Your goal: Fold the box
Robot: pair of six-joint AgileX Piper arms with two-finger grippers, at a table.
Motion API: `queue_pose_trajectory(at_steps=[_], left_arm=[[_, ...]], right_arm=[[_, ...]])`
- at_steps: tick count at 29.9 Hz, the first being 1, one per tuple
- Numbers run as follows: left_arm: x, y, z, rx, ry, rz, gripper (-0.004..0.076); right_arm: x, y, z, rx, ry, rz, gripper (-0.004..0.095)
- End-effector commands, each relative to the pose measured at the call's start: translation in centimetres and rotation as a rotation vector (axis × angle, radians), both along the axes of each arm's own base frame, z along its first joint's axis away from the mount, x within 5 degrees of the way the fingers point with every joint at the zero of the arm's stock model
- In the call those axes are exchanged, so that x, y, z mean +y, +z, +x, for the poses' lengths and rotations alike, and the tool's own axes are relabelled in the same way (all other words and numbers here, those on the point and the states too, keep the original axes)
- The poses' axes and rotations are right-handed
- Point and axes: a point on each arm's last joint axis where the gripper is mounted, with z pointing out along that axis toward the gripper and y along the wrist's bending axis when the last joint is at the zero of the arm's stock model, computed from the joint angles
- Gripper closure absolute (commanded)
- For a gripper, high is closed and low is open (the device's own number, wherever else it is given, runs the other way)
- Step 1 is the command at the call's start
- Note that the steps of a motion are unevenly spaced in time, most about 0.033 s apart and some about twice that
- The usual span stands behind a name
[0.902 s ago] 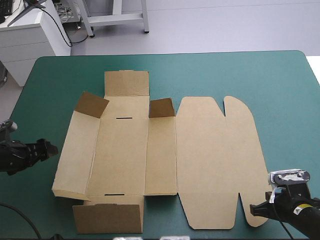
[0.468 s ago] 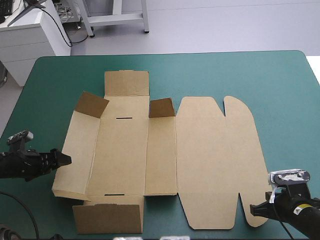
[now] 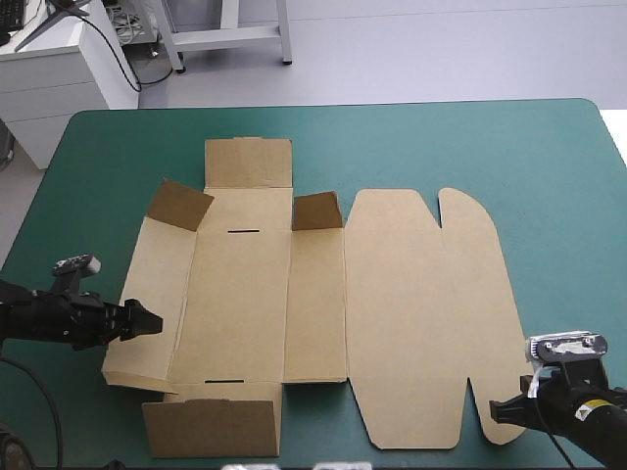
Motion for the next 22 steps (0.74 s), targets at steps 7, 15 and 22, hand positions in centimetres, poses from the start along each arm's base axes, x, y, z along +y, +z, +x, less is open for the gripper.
queue_pose_trajectory(at_steps=[7, 15, 22], left_arm=[[-2.7, 0.6, 1.4, -0.05, -0.089, -0.004, 0.0125], [-2.7, 0.5, 1.9, -0.036, 0.008, -0.003, 0.0225], [-2.8, 0.6, 1.9, -0.019, 0.041, -0.029, 0.0536]], right_arm=[[0.1, 1.1, 0.5, -0.067, -0.007, 0.016, 0.0927], [0.3, 1.0, 0.4, -0.054, 0.0, 0.039, 0.0927], [0.3, 0.9, 0.3, -0.042, 0.014, 0.03, 0.0927]])
